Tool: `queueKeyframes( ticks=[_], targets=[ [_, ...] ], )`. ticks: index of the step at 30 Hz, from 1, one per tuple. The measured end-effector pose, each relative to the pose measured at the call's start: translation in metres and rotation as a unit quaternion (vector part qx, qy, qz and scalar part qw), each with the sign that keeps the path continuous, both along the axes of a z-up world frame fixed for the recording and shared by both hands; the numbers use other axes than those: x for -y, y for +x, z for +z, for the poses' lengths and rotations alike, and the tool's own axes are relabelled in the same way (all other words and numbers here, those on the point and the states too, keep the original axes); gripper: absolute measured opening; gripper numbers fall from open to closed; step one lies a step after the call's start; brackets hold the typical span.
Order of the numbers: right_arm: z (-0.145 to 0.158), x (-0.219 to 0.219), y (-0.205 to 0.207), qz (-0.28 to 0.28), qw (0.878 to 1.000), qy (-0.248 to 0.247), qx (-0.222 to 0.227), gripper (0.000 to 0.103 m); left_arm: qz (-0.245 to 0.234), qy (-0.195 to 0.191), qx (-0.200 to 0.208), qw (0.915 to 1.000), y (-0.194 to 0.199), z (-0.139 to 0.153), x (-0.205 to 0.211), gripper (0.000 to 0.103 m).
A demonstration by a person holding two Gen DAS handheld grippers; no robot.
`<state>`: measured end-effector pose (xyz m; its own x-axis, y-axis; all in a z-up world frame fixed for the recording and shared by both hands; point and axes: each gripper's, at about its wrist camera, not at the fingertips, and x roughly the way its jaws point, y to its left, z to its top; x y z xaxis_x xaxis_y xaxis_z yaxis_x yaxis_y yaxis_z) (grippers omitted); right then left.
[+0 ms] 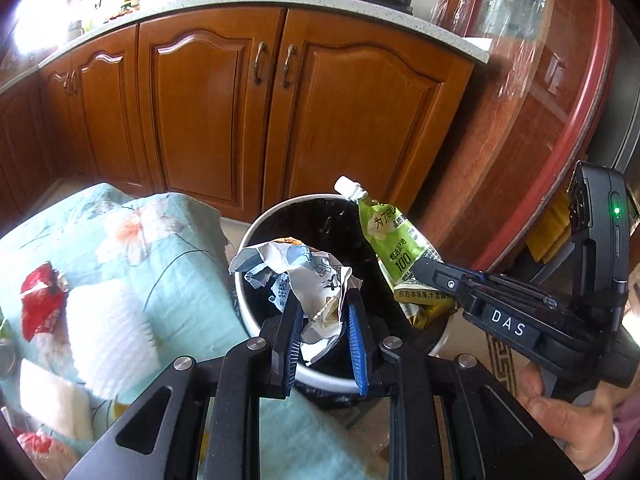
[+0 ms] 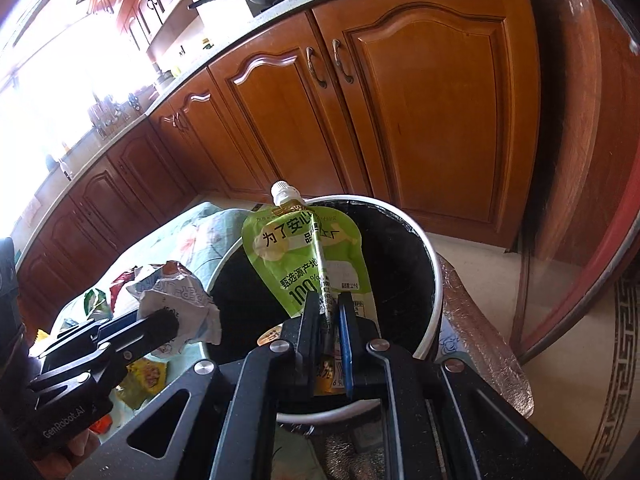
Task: Collect trash
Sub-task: 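Carry both held items over the trash bin and open both tools, then move both open tools back toward the trash on the table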
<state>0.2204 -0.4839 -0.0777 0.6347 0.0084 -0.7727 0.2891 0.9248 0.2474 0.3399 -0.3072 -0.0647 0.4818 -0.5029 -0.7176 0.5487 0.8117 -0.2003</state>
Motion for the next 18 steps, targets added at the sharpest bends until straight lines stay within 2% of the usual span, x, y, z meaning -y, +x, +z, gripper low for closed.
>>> queueKeyframes(
  ticks=[3,4,5,7,8,9,10,14,18],
  targets=[
    [-0.003,0.003,0.007,0.0,1.0,-0.002,-0.009,0.009,0.001,0.006,-0.01,0.9999,0.013,-0.009,0.011,0.023],
    [-0.004,0.003,0.009,-0.002,1.0,-0.005,-0.011,0.009,0.001,0.007,-0.014,0.9999,0.016,-0.012,0.015,0.028],
    [-0.004,0.003,0.011,-0.005,1.0,-0.011,-0.013,0.011,0.003,0.009,-0.015,0.9998,0.02,-0.014,0.017,0.037],
    [-0.004,0.003,0.011,-0.006,1.0,-0.013,-0.014,0.017,0.004,0.015,-0.021,0.9997,0.023,-0.018,0.02,0.052],
    [-0.004,0.003,0.012,-0.005,1.0,-0.007,-0.012,0.023,0.005,0.012,-0.02,0.9997,0.017,-0.016,0.02,0.055],
    [-0.004,0.004,0.011,-0.006,1.0,-0.002,-0.009,0.039,0.004,0.008,-0.021,0.9997,0.015,-0.016,0.018,0.056],
    [-0.005,0.007,0.01,-0.006,1.0,0.001,-0.005,0.05,0.004,0.006,-0.022,0.9997,0.014,-0.016,0.017,0.058],
    [-0.006,0.012,0.002,-0.015,1.0,0.016,0.014,0.051,0.011,0.002,-0.009,0.9999,-0.005,-0.012,0.0,0.067],
    [0.0,0.006,-0.01,-0.022,0.999,0.031,0.034,0.066,0.021,-0.01,0.007,0.9997,-0.036,-0.004,-0.027,0.074]
  ],
)
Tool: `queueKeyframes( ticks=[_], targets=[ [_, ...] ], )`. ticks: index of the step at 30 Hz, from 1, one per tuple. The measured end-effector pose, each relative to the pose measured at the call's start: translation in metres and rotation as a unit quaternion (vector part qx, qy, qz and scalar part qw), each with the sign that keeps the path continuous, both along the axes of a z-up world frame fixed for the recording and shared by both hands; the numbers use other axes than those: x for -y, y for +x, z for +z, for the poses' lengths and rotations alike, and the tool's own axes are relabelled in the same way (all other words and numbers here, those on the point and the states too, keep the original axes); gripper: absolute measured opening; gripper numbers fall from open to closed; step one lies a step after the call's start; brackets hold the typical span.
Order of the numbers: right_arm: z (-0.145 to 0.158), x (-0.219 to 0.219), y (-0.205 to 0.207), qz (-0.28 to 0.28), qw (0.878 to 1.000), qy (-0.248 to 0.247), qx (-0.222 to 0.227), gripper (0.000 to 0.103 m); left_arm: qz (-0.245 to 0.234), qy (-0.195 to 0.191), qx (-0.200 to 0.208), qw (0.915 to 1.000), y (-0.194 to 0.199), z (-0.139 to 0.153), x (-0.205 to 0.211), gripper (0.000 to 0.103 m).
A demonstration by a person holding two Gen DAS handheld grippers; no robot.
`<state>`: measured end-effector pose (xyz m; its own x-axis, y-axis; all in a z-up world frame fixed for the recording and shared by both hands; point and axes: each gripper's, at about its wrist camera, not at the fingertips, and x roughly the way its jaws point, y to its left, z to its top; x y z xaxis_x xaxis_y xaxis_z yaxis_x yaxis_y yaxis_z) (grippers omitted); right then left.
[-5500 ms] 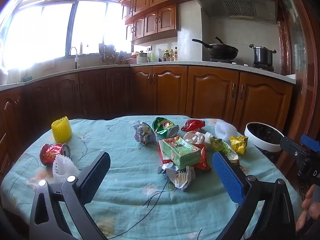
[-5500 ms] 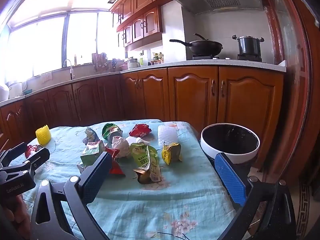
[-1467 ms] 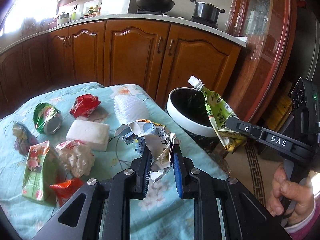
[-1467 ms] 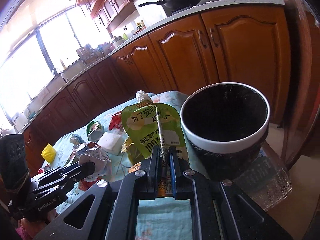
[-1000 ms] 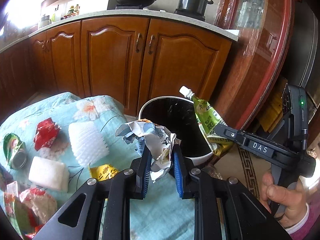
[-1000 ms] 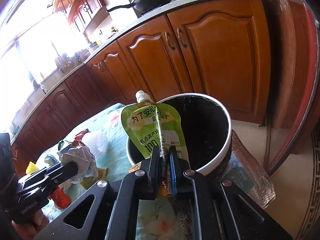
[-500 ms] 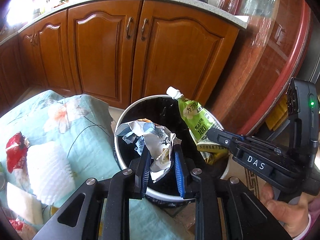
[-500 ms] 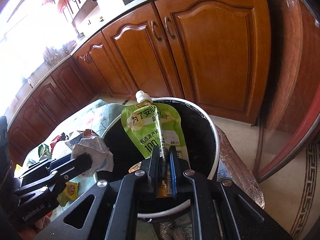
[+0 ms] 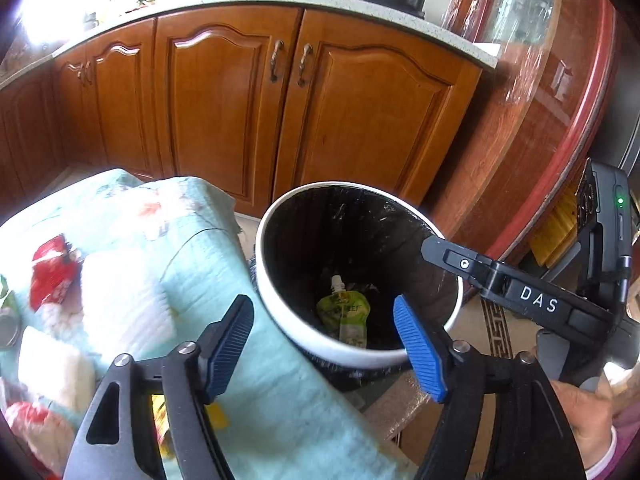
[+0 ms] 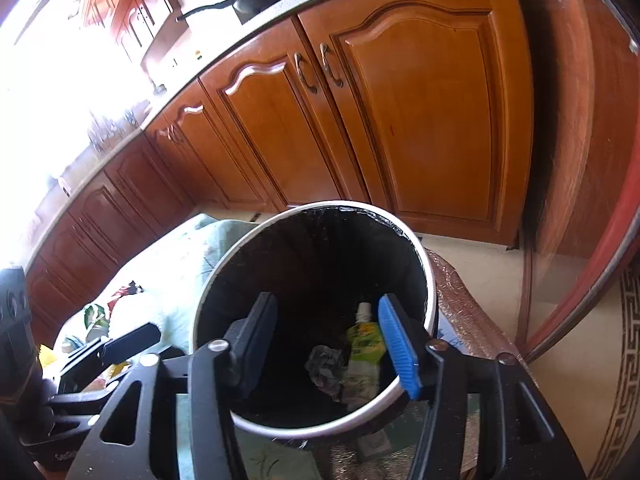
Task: Collect trash
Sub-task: 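Move both open tools back toward the trash on the table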
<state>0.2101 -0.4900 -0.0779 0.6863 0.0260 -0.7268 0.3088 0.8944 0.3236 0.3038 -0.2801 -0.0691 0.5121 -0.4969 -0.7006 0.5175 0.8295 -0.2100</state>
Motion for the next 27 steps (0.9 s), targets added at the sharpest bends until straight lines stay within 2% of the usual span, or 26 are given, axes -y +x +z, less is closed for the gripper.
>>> queueKeyframes(
  ticks=[2,6,10,17,27],
  targets=[
    [0.003,-0.005,-0.008,-0.003,1.0,0.009,0.013,0.073,0.005,-0.007,0.009,0.9999,-0.015,0.005,-0.013,0.076],
    [0.009,-0.024,-0.022,0.004,0.999,0.015,0.031,0.074,0.027,-0.014,0.028,0.9991,-0.045,0.011,-0.043,0.078],
    [0.012,-0.047,-0.034,0.016,0.999,0.028,0.041,0.076,0.055,-0.023,0.025,0.9979,-0.07,0.013,-0.075,0.078],
    [0.004,-0.086,-0.042,0.048,0.997,0.055,0.028,0.077,0.096,-0.017,0.023,0.995,-0.11,0.011,-0.126,0.078],
    [-0.008,-0.144,-0.038,0.104,0.993,0.059,0.009,0.077,0.154,-0.014,0.03,0.9875,-0.157,0.024,-0.188,0.078]
  ],
)
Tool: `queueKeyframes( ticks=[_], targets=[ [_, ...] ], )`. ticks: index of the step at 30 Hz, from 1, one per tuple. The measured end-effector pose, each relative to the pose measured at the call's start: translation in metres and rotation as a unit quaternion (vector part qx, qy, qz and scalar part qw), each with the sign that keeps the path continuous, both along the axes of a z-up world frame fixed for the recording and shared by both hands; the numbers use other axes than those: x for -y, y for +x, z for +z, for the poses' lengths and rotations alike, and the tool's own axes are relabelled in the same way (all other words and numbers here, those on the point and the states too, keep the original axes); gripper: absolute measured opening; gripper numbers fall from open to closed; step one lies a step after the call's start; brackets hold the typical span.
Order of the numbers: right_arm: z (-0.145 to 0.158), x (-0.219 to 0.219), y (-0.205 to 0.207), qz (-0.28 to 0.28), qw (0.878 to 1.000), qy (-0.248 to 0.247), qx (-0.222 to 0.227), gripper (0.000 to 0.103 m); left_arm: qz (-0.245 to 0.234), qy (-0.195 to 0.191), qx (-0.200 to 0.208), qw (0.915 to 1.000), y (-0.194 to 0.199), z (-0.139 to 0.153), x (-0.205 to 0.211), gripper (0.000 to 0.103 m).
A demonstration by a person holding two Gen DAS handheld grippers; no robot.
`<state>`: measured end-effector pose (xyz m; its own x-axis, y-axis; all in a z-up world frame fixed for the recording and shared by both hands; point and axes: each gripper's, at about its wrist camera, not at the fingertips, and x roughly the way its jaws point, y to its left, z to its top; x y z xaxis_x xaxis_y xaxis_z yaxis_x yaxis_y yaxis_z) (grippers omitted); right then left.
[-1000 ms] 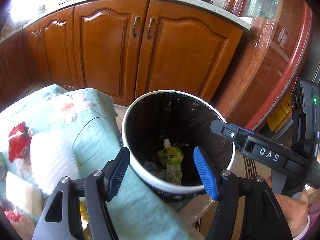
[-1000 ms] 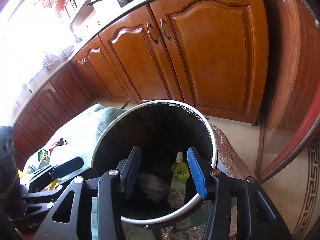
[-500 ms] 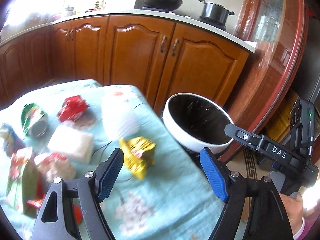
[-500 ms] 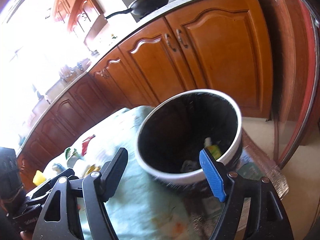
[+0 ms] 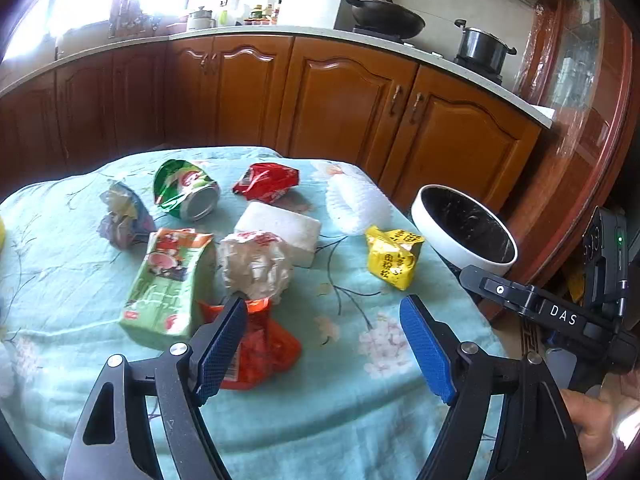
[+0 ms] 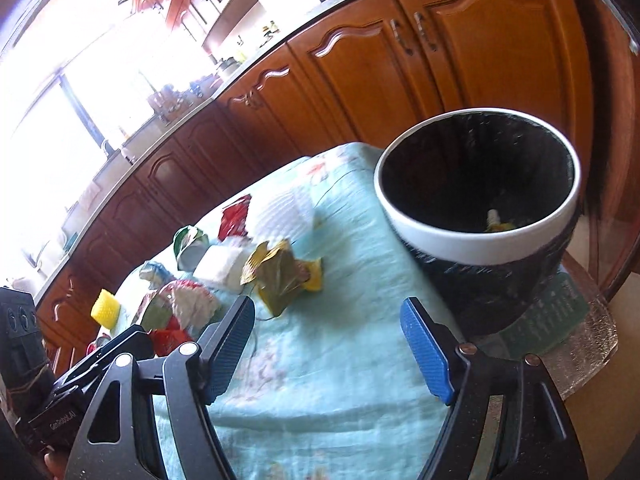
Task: Collect trash
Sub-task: 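Move both open tools back toward the trash on the table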
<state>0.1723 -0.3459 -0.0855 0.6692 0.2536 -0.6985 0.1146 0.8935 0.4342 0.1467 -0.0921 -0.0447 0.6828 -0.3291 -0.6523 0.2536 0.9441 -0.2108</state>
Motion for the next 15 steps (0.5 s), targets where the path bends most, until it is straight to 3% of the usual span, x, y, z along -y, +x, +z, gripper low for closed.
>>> queueKeyframes(
  ticks=[6,15],
  targets=[
    [-0.005,-0.029,0.002,0.029,1.0,0.0,-0.005,0.077,0.038,0.004,0.005,0.9992,-0.025,0.008,-0.033,0.078],
    [-0.009,-0.052,0.014,0.044,0.999,-0.031,-0.005,0.077,0.088,0.016,-0.006,0.996,-0.029,0.009,-0.058,0.078]
  ],
)
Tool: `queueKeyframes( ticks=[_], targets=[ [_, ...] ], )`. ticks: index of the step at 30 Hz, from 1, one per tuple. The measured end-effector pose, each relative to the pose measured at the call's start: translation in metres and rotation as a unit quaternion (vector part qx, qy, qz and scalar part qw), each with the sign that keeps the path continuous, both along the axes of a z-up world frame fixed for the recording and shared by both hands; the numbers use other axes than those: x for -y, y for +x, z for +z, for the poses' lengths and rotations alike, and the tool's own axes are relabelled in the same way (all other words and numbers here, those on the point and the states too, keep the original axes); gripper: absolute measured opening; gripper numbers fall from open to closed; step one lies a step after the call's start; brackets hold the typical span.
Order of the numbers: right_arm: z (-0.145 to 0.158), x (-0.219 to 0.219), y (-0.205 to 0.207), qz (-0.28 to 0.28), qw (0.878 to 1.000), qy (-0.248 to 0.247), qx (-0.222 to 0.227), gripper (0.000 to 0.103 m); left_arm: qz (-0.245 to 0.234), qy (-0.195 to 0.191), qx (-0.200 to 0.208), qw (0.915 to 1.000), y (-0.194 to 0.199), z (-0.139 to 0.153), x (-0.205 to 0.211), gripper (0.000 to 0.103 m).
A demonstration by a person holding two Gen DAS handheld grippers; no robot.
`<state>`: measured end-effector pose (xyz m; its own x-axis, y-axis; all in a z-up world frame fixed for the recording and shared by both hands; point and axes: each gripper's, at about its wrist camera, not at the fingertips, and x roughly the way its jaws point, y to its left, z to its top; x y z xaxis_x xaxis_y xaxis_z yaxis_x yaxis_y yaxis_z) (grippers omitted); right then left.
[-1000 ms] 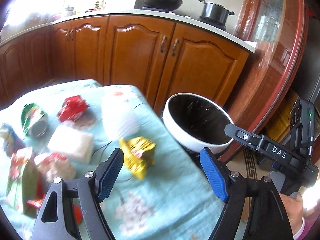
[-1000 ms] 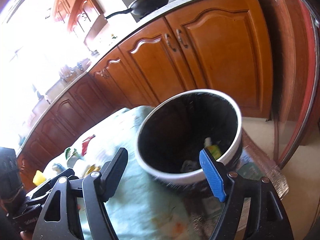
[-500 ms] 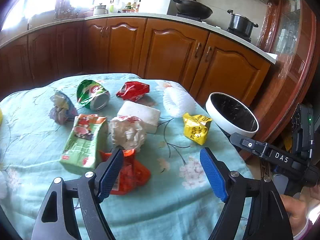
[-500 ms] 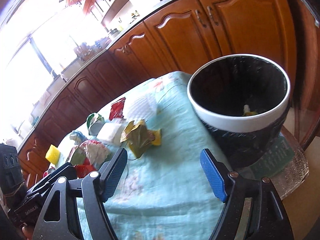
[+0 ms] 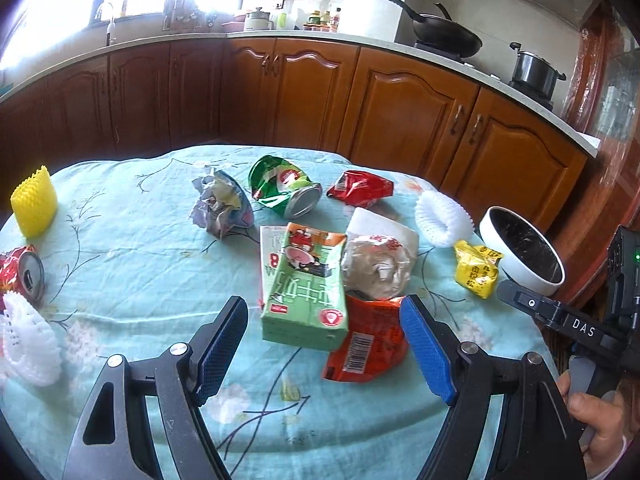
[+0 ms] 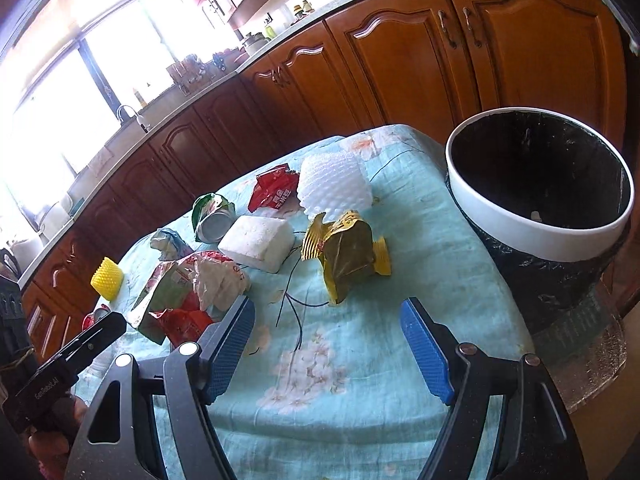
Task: Collect trash
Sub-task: 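Move both open tools back toward the trash on the table, then grasp the green juice carton with the left tool while the right tool grasps the yellow pouch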
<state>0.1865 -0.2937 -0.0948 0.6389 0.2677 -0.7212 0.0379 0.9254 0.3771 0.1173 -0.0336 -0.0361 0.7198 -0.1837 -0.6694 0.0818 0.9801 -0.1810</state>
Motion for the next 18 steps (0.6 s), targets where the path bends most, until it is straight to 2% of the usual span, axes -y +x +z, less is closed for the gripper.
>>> queueKeyframes(
  ticks=[4,9,10,12,13,14,15,18],
  targets=[
    [-0.007,-0.005,0.015,0.002,1.0,-0.016,-0.008,0.077,0.012,-0.013,-0.024,0.9996,0.015,-0.006,-0.01,0.078],
    [-0.017,-0.007,0.036,-0.004,0.999,-0.029,-0.014,0.077,0.005,-0.012,-0.043,0.999,0.032,-0.01,-0.012,0.077],
    [-0.019,-0.007,0.04,-0.005,0.999,-0.032,-0.016,0.077,0.002,-0.011,-0.047,0.9988,0.033,-0.011,-0.011,0.073],
    [-0.023,-0.008,0.045,-0.005,0.999,-0.036,-0.021,0.075,-0.007,-0.01,-0.053,0.9985,0.036,-0.014,-0.01,0.058],
    [-0.024,-0.009,0.047,-0.005,0.999,-0.037,-0.021,0.067,-0.011,-0.011,-0.058,0.9982,0.038,-0.016,-0.009,0.052],
    [-0.025,-0.009,0.047,-0.004,0.999,-0.041,-0.021,0.06,-0.011,-0.013,-0.058,0.9982,0.041,-0.018,-0.012,0.051],
    [-0.025,-0.011,0.048,-0.002,0.999,-0.043,-0.022,0.044,-0.009,-0.016,-0.055,0.9983,0.042,-0.019,-0.013,0.051],
    [-0.025,-0.012,0.045,0.003,0.999,-0.046,-0.02,0.027,0.001,-0.022,-0.044,0.9988,0.037,-0.017,-0.019,0.051]
  ],
)
